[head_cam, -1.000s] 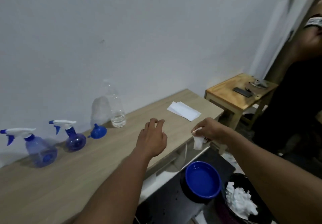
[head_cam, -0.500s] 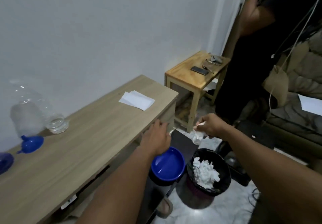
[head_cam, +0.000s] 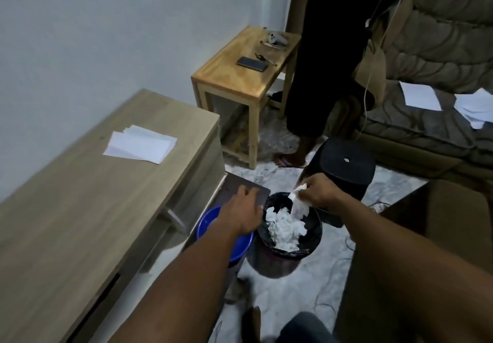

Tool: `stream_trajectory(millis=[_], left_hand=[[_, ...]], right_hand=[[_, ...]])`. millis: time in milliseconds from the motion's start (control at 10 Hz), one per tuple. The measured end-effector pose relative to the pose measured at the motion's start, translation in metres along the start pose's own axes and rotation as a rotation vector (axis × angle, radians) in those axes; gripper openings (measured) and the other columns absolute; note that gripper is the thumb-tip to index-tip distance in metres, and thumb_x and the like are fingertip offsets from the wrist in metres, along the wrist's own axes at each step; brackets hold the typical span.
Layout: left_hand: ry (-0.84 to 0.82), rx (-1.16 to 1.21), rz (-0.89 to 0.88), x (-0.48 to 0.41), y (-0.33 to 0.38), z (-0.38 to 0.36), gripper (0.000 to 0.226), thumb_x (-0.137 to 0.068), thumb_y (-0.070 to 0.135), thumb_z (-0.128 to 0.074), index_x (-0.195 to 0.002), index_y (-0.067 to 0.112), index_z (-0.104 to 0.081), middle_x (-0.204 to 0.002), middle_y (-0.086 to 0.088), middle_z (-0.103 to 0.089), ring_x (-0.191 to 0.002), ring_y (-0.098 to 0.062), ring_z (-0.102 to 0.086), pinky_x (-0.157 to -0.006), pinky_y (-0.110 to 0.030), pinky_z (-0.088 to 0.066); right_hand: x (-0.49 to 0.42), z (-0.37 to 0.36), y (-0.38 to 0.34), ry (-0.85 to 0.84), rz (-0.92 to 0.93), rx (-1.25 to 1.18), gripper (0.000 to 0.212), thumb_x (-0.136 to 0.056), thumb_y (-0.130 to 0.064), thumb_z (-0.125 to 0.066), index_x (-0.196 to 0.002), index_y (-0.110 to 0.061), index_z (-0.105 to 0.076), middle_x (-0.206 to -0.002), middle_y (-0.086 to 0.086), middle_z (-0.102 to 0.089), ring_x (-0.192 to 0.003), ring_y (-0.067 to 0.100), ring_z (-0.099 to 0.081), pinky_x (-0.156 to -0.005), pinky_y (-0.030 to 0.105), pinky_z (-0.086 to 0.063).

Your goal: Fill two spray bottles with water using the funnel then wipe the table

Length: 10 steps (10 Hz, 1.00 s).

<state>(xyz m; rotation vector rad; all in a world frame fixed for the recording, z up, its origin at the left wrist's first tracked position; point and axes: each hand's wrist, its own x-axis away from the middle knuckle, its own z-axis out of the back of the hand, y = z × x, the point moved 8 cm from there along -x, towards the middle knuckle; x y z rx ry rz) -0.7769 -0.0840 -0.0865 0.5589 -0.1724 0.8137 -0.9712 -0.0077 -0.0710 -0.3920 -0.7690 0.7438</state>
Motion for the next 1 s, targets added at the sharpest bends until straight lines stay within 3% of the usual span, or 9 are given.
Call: stream_trajectory(millis=[100,300,500,600,700,800,900,1000], left_hand=[[-0.074,-0.012,-0.036,-0.017,0.014,-0.013,0.051,-0.102,0.038,-0.042,-0.148,0.018,-0.030,-0.145,-0.011,-0.030,-0.113,-0.034,-0.055,-0.085,-0.047,-0.049],[-0.130,0.028,-0.021,-0.065,0.035,-0.028,0.053,-0.102,0.036,-0.045,-0.149,0.017,-0.031,-0.146,-0.011,-0.030,-0.120,-0.036,-0.051,-0.089,-0.046,-0.048],[-0.189,0.127,0.076,-0.111,0.041,-0.051,0.055,-0.102,0.032,-0.046,-0.152,0.018,-0.030,-0.155,-0.011,-0.030,-0.138,-0.034,-0.038,-0.106,-0.045,-0.041],[-0.173,0.178,0.133,-0.130,0.040,-0.067,0.054,-0.100,0.030,-0.048,-0.151,0.017,-0.034,-0.151,-0.012,-0.037,-0.137,-0.033,-0.040,-0.107,-0.043,-0.040],[-0.135,0.215,0.183,-0.149,0.034,-0.085,0.052,-0.098,0.027,-0.051,-0.147,0.015,-0.041,-0.142,-0.014,-0.045,-0.128,-0.033,-0.048,-0.102,-0.039,-0.043],[-0.178,0.209,0.204,-0.164,0.031,-0.103,0.043,-0.098,0.019,-0.052,-0.140,0.009,-0.049,-0.136,-0.015,-0.049,-0.123,-0.032,-0.051,-0.095,-0.035,-0.041],[-0.135,0.230,0.204,-0.176,0.025,-0.108,0.039,-0.096,0.017,-0.052,-0.135,0.013,-0.052,-0.134,-0.010,-0.054,-0.129,-0.027,-0.044,-0.097,-0.036,-0.042],[-0.126,0.246,0.209,-0.178,0.018,-0.115,0.038,-0.095,0.019,-0.053,-0.133,0.014,-0.052,-0.131,-0.010,-0.055,-0.128,-0.027,-0.044,-0.096,-0.036,-0.041]], right_hand=[[-0.009,0.005,0.028,0.048,-0.063,-0.056,0.015,-0.086,-0.009,-0.067,-0.096,-0.002,-0.075,-0.087,0.012,-0.073,-0.080,0.024,-0.069,-0.071,0.036,-0.058],[-0.042,0.019,0.069,0.133,-0.124,-0.116,0.011,-0.085,-0.007,-0.064,-0.094,-0.006,-0.072,-0.087,0.008,-0.067,-0.072,0.017,-0.060,-0.067,0.025,-0.045],[-0.105,0.012,0.106,0.065,-0.171,-0.114,0.006,-0.085,-0.008,-0.064,-0.086,-0.006,-0.070,-0.086,0.013,-0.069,-0.073,0.024,-0.065,-0.051,0.021,-0.042],[-0.136,0.004,0.123,0.018,-0.209,-0.092,0.004,-0.085,-0.010,-0.065,-0.087,-0.010,-0.068,-0.089,0.013,-0.069,-0.075,0.027,-0.065,-0.057,0.024,-0.047],[-0.170,-0.007,0.144,-0.011,-0.237,-0.088,0.005,-0.081,-0.015,-0.067,-0.085,-0.017,-0.066,-0.093,0.012,-0.069,-0.095,0.031,-0.067,-0.081,0.034,-0.054],[-0.198,-0.026,0.163,-0.093,-0.261,-0.057,0.016,-0.080,-0.022,-0.069,-0.094,-0.018,-0.066,-0.104,0.011,-0.069,-0.105,0.031,-0.064,-0.091,0.036,-0.052],[-0.213,-0.047,0.171,-0.217,-0.240,-0.032,0.026,-0.073,-0.029,-0.069,-0.096,-0.018,-0.064,-0.100,0.009,-0.072,-0.101,0.032,-0.068,-0.093,0.042,-0.055],[-0.214,-0.060,0.173,-0.273,-0.251,-0.009,0.046,-0.082,-0.029,-0.073,-0.124,-0.014,-0.065,-0.128,0.006,-0.066,-0.121,0.028,-0.060,-0.103,0.036,-0.048]])
